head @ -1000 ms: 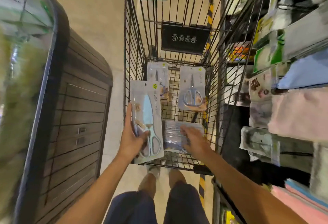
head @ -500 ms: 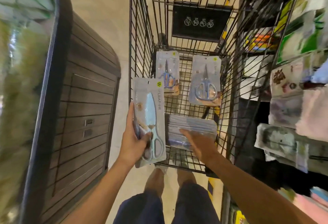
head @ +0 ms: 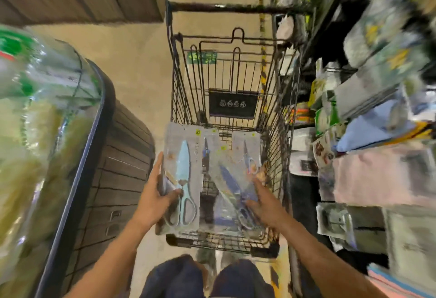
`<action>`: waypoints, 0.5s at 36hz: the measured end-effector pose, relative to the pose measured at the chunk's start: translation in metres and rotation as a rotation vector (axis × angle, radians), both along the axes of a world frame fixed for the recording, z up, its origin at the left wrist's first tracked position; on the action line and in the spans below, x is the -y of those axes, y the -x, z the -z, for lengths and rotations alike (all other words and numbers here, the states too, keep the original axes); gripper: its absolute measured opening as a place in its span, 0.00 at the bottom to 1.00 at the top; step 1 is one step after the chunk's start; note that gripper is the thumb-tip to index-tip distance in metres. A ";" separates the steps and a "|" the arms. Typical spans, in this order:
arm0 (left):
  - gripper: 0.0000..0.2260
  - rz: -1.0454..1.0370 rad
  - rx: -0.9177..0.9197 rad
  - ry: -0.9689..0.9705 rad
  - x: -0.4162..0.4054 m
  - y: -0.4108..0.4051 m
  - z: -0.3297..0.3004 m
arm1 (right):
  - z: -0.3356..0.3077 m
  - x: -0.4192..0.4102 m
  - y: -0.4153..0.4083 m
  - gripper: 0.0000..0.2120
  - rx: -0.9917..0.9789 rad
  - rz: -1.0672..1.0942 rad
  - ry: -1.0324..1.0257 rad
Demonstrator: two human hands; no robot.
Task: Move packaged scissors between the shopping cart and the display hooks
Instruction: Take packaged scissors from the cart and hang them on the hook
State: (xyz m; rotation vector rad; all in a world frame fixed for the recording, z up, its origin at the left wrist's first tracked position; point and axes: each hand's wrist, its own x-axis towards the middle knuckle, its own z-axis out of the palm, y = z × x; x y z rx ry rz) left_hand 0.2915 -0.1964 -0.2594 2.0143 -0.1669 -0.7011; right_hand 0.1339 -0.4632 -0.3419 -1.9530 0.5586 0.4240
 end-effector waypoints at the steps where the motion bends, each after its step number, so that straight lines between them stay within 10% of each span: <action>1: 0.47 0.003 0.008 0.016 0.001 -0.002 -0.011 | -0.009 0.003 0.000 0.37 0.029 0.046 -0.014; 18: 0.46 0.142 0.170 0.310 0.009 -0.020 -0.128 | -0.168 -0.029 0.041 0.42 0.476 0.504 -0.166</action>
